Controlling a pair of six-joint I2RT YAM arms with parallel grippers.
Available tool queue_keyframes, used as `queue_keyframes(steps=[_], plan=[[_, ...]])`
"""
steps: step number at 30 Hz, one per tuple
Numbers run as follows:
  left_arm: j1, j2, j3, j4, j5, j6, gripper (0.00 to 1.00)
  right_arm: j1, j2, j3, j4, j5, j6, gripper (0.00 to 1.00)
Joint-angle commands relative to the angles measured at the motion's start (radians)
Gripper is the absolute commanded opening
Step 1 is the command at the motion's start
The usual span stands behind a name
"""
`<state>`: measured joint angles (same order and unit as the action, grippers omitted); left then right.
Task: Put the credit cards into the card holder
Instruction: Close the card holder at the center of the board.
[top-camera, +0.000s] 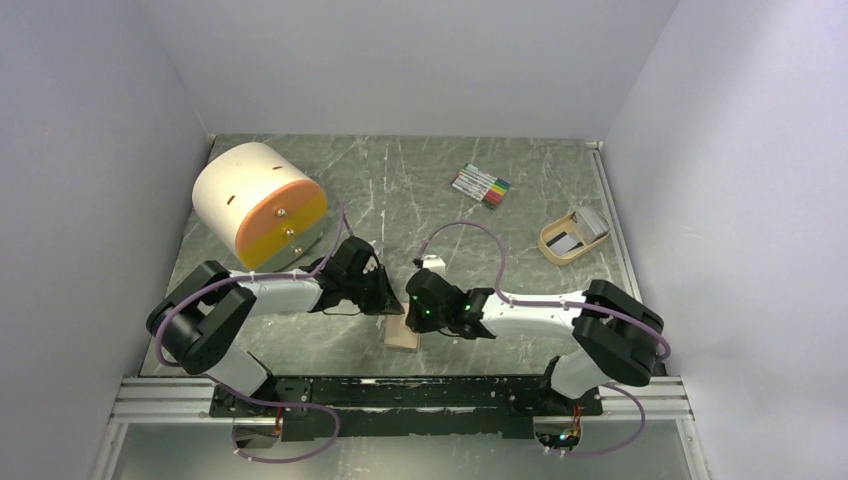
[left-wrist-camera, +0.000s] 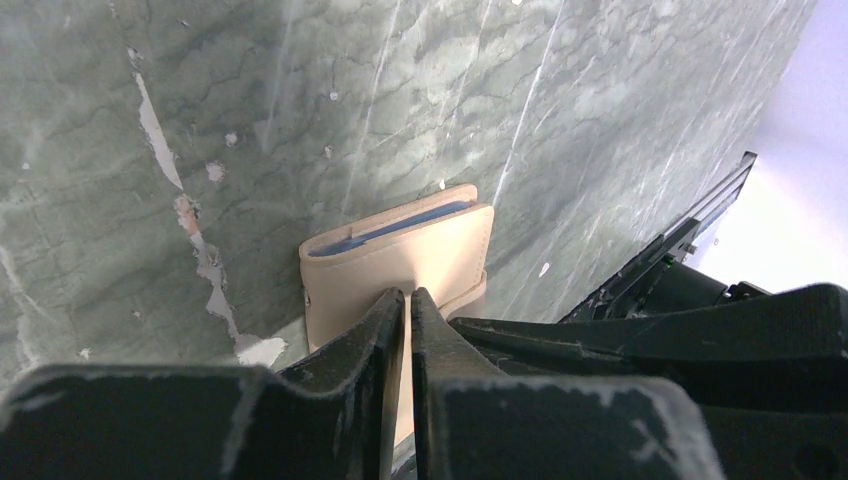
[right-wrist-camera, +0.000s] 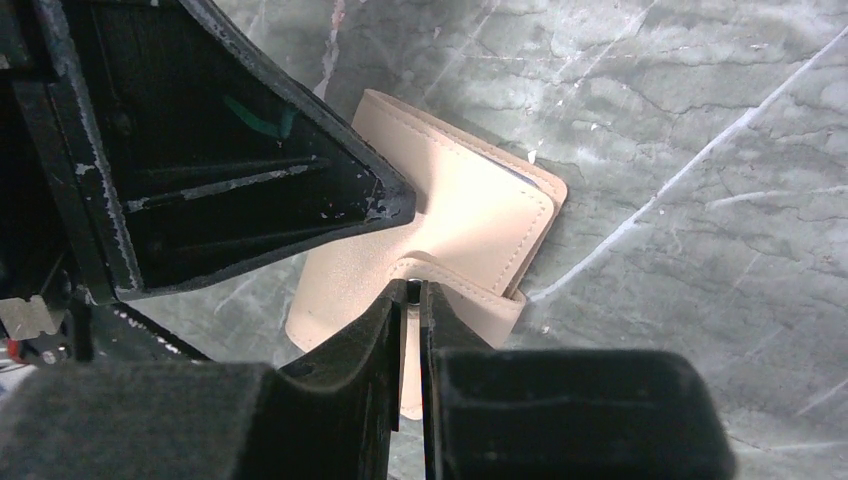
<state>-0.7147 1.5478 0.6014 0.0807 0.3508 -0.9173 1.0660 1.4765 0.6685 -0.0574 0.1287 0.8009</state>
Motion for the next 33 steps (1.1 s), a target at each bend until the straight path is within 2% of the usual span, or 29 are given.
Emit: queue_keyframes(steps=[1,10,19,24,28,30,33], plan=[[-0.029,0.041,0.001,-0.055,-0.021,-0.002,0.14,0.049,0.075,0.023,-0.111,0.072,-0.033,0.11],[-0.030,0.041,-0.011,-0.029,0.010,-0.025,0.15,0.078,0.172,0.029,-0.127,0.080,-0.016,0.11],[-0.031,-0.010,-0.010,-0.043,-0.004,-0.050,0.15,0.093,0.168,-0.012,-0.122,0.125,0.071,0.11],[-0.030,-0.029,-0.024,-0.024,-0.004,-0.083,0.14,0.094,0.138,-0.050,-0.064,0.116,0.163,0.11],[-0.031,-0.055,-0.012,-0.053,-0.019,-0.083,0.14,0.094,0.118,-0.040,-0.100,0.147,0.190,0.11],[-0.029,-0.081,0.014,-0.100,-0.036,-0.072,0.16,0.092,0.072,-0.007,-0.145,0.178,0.175,0.15],[-0.026,-0.118,0.097,-0.194,-0.073,-0.033,0.22,0.091,-0.030,0.076,-0.234,0.249,0.125,0.37]])
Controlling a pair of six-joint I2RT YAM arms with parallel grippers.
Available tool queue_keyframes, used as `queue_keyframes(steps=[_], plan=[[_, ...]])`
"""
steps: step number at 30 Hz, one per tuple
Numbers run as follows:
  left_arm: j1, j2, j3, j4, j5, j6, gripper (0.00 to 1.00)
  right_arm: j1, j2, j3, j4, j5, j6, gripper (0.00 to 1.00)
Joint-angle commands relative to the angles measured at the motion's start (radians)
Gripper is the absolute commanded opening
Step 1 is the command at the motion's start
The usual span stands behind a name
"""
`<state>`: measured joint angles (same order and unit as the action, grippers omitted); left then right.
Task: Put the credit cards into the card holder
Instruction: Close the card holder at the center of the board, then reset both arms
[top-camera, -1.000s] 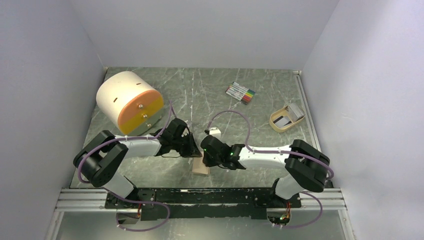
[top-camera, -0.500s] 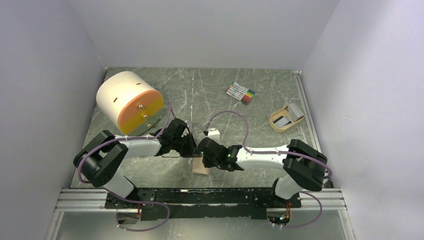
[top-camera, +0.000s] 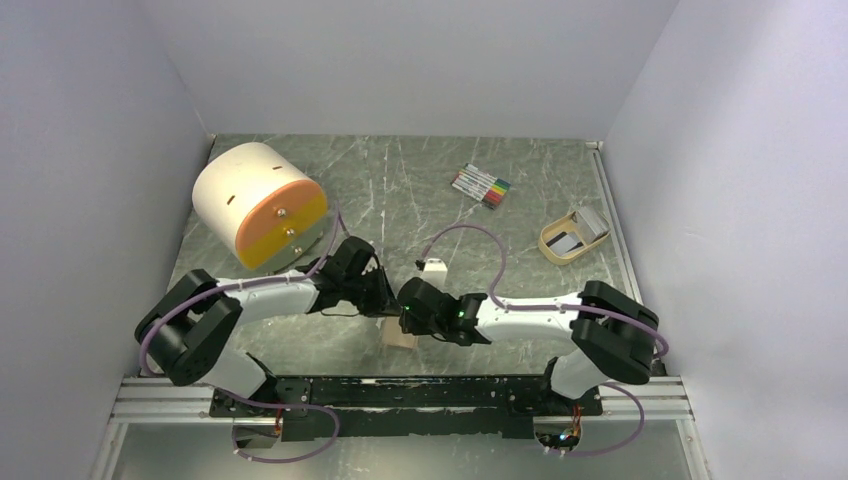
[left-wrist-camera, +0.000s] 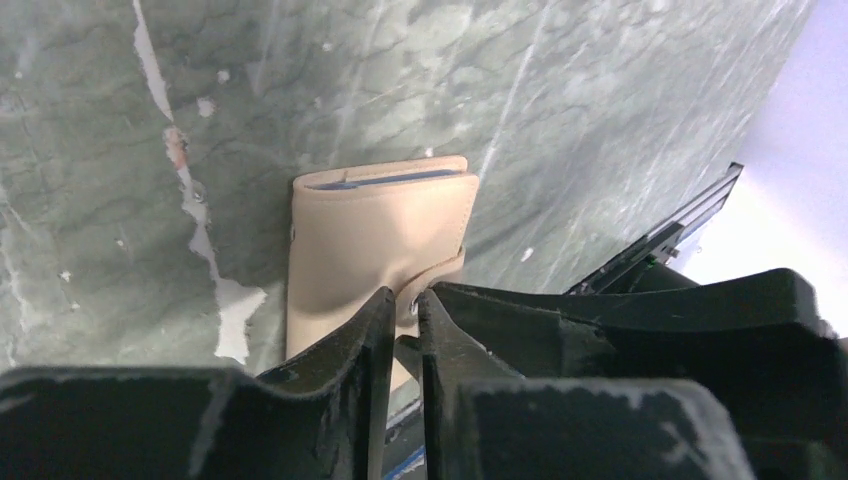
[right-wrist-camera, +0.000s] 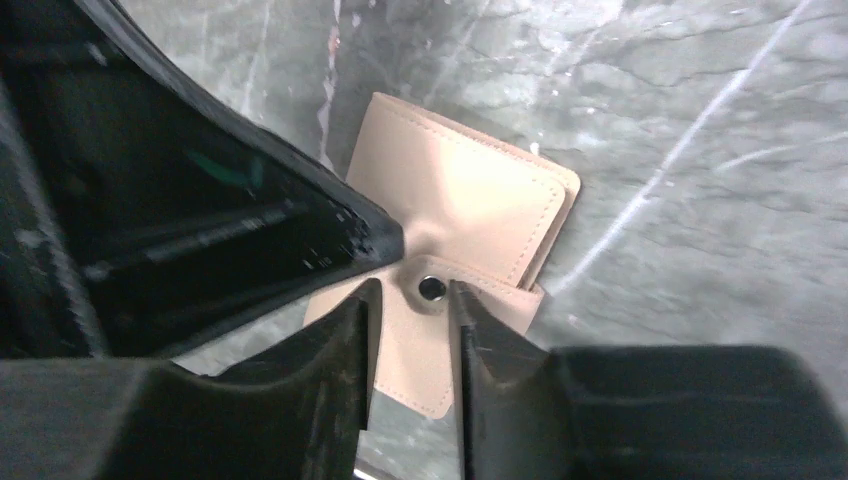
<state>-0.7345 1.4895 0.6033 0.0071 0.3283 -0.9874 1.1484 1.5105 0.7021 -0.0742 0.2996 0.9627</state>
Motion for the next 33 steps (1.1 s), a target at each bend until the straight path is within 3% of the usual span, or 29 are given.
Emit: queue_keyframes(steps=[1,6,9,12,13,14,17,19,25,28,33], plan=[[-0.005,-0.070,0.117,-0.148,-0.065,0.047,0.23,0.008,-0.108,0.058,-0.231,0.093,-0.050,0.41],[-0.004,-0.127,0.145,-0.236,-0.118,0.074,0.29,-0.001,-0.228,0.046,-0.200,0.111,-0.076,0.52],[-0.003,-0.154,0.143,-0.274,-0.121,0.094,0.41,-0.001,-0.299,0.022,-0.173,0.120,-0.093,0.56],[-0.003,-0.193,0.122,-0.286,-0.117,0.122,0.43,-0.001,-0.385,0.009,-0.157,0.154,-0.110,0.65],[-0.002,-0.219,0.118,-0.292,-0.115,0.135,0.46,-0.001,-0.425,0.010,-0.153,0.175,-0.122,0.89],[-0.002,-0.250,0.119,-0.305,-0.124,0.146,0.50,-0.002,-0.453,0.014,-0.155,0.191,-0.134,0.99],[-0.002,-0.371,0.167,-0.368,-0.160,0.182,0.65,-0.003,-0.531,0.052,-0.177,0.239,-0.195,0.99],[-0.003,-0.438,0.239,-0.445,-0.206,0.207,0.98,-0.003,-0.571,0.086,-0.208,0.278,-0.229,0.99],[-0.002,-0.588,0.447,-0.611,-0.310,0.289,0.99,-0.003,-0.644,0.148,-0.327,0.335,-0.150,0.99],[-0.002,-0.692,0.450,-0.586,-0.342,0.327,0.99,-0.004,-0.679,0.162,-0.296,0.256,-0.226,0.99],[-0.003,-0.864,0.381,-0.553,-0.401,0.314,0.99,-0.005,-0.720,0.175,-0.318,0.276,-0.199,0.99]])
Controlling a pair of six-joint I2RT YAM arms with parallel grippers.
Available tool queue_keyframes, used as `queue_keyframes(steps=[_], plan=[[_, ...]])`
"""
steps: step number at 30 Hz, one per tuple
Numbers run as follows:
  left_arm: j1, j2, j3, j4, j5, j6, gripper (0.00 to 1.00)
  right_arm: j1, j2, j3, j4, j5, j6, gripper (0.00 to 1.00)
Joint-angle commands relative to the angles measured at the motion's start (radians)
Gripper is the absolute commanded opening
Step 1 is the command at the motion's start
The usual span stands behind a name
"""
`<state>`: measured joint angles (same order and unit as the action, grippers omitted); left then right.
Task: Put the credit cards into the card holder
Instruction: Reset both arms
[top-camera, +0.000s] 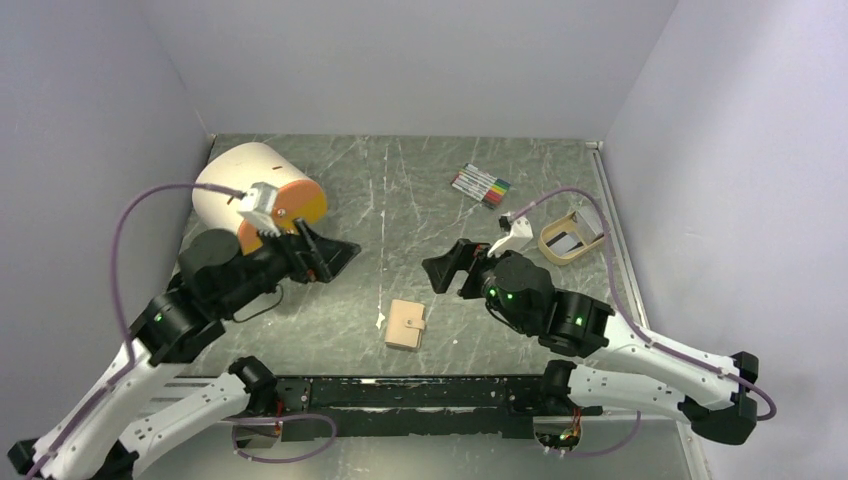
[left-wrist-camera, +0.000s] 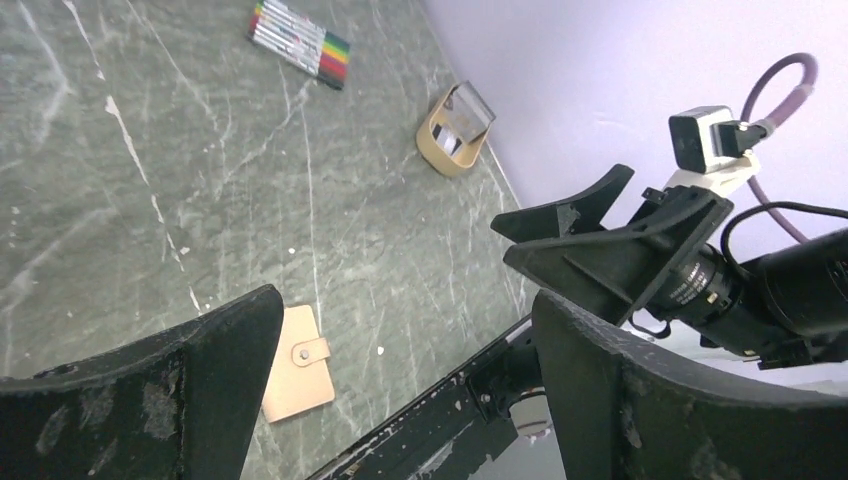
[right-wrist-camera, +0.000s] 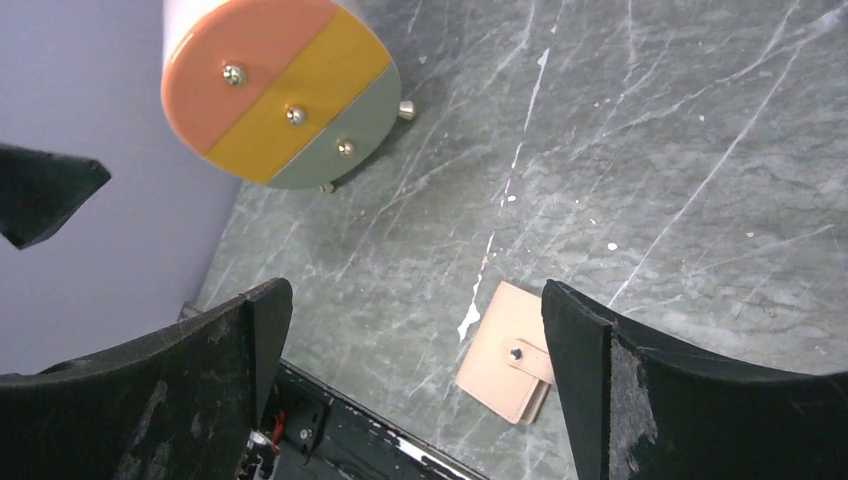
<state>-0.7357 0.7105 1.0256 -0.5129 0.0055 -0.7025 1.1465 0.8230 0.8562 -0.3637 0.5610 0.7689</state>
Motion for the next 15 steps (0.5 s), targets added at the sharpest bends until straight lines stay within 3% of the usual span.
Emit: queue_keyframes(steps=[1,15], plan=[[-0.001,-0.101,-0.045,-0.058,-0.088,0.025,0.99,-0.002,-0.036,0.014,-0.028,0.018,-0.006,0.99],[-0.002,-0.211,-0.151,-0.077,-0.073,0.042,0.99,-0.002,-0.045,-0.009,-0.074,0.028,0.053,0.99]])
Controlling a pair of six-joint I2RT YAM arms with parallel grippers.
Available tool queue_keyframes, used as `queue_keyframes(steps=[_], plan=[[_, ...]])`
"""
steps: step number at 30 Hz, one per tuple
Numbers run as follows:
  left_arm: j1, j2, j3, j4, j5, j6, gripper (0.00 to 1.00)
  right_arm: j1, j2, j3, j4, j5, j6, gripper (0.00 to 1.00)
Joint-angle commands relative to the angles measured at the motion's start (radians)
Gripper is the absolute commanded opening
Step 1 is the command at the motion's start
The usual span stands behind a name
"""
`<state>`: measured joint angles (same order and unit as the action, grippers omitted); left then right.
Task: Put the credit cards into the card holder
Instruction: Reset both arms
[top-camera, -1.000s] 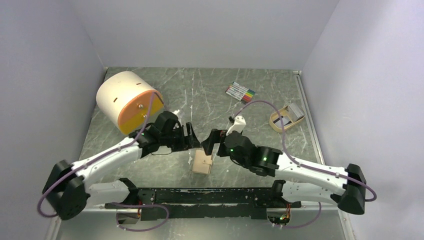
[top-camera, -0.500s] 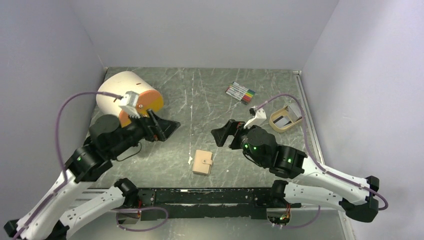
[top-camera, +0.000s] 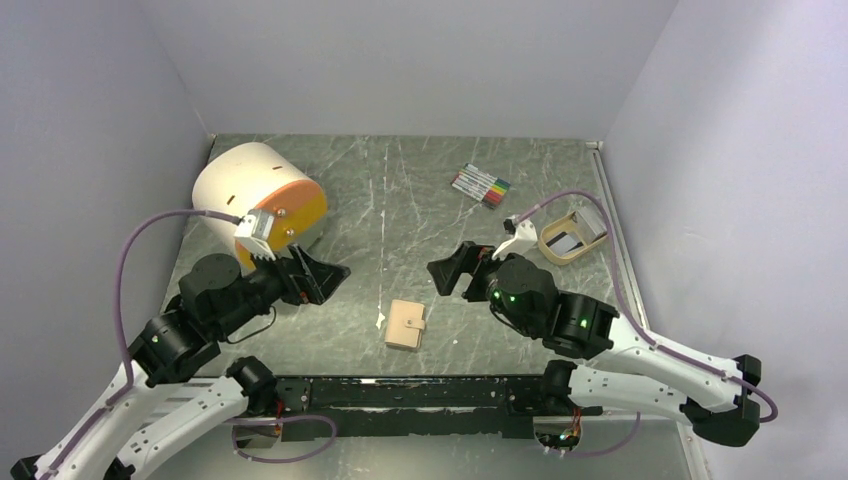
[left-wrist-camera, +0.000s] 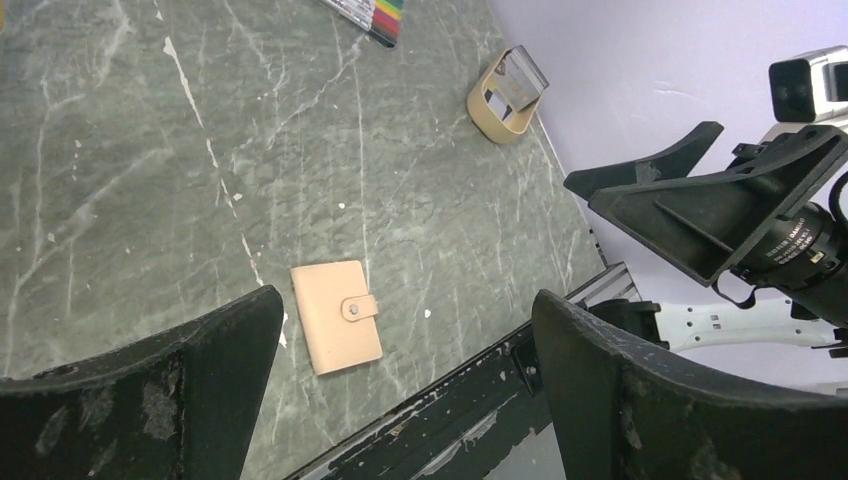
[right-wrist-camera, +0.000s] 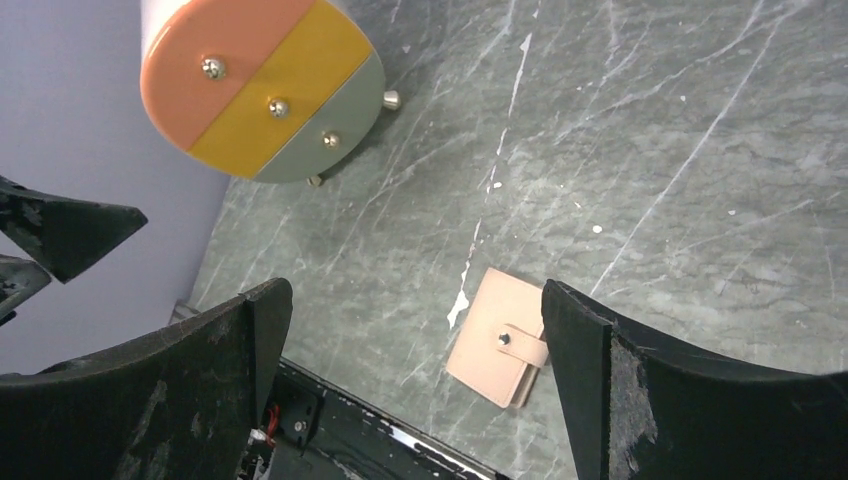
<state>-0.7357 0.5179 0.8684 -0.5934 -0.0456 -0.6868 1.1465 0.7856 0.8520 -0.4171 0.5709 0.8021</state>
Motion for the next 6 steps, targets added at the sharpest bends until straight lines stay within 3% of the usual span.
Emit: queue_keyframes(steps=[1,6], plan=[[-0.003,-0.017,0.011,-0.003,-0.024,0.026,0.99,-0.002,-0.003,0.003,-0.026,0.020,0.017,0.99],[-0.001,-0.003,0.009,0.003,-0.003,0.024,0.99,-0.001,0.013,0.020,-0.021,0.020,0.000,0.99]])
